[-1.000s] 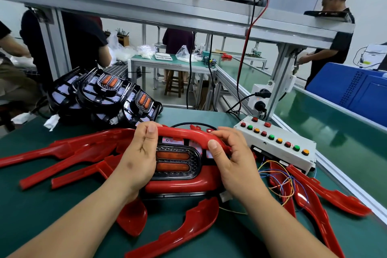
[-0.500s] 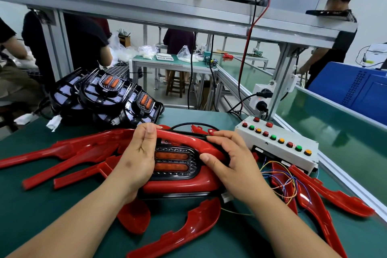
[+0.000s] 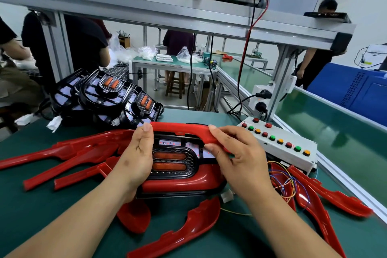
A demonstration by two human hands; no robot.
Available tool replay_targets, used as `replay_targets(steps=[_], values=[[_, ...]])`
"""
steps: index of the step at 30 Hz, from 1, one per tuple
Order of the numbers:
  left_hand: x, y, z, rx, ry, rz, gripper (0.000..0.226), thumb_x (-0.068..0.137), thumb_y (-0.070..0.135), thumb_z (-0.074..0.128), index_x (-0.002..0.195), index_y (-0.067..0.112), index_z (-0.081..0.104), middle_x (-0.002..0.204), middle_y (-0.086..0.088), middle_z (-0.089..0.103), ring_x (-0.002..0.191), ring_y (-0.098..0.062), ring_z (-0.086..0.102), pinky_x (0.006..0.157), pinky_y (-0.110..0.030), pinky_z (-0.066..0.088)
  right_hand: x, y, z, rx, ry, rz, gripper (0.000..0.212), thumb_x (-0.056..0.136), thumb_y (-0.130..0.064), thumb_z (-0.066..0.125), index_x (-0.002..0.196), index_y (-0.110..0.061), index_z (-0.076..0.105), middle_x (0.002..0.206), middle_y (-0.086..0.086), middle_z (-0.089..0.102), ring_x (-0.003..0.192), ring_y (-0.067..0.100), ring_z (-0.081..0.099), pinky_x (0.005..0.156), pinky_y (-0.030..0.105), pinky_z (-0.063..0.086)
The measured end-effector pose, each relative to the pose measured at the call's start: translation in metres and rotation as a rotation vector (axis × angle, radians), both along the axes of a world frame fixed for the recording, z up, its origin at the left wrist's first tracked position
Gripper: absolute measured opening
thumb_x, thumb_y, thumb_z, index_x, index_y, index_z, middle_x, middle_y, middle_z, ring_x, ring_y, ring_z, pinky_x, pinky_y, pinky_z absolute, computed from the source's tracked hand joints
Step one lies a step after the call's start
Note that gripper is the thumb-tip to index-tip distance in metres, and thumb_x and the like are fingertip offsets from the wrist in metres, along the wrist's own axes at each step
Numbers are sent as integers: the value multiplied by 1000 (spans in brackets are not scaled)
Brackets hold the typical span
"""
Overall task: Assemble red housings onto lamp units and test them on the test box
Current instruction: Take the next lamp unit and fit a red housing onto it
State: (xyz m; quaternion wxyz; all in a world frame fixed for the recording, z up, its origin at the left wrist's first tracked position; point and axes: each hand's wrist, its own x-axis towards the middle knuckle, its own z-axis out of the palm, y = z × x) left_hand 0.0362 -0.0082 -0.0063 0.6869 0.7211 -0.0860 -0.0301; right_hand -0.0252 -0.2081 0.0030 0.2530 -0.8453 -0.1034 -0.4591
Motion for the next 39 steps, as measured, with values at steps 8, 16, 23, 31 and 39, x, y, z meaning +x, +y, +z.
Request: replay_targets(steps=[8,16,23,31,39], values=[[4,5,-2,-34,53,-29,100,60,94,31,147,45,29,155,2,37,140,-24,38,113,-52,35,-1,-1,-3,99,152,65,36,75,-12,82,109,-17,74,110,1,67,102,13,62,95,12,43],[-1,2,-2,-82,-35,-80,42,87,71,36,97,35,54,105,-23,68,97,-41,68,81,-55,58,-4,1,-5,332,290,186,34,79,-8,78,107,-27,71,112,-7,63,110,2,58,101,15,41],[-5,-1,1,-77,-131,-58,25,92,57,39,95,39,55,93,-11,69,88,-29,69,70,-40,62,-4,6,-8,692,325,257,16,86,-12,70,89,-27,72,99,-5,67,97,8,62,93,30,47],[-5,-1,0,-202,-105,-111,23,91,56,45,98,36,55,103,-27,67,89,-43,70,70,-56,60,-3,10,-8,1043,375,477,24,76,-29,68,99,-24,67,97,1,71,87,13,66,73,26,55],[-5,-4,-3,-262,-113,-147,32,82,61,52,97,34,54,97,-17,71,83,-33,74,60,-40,61,-2,9,-9,1058,394,481,20,74,-25,72,93,-22,70,92,3,72,79,15,66,67,29,57]])
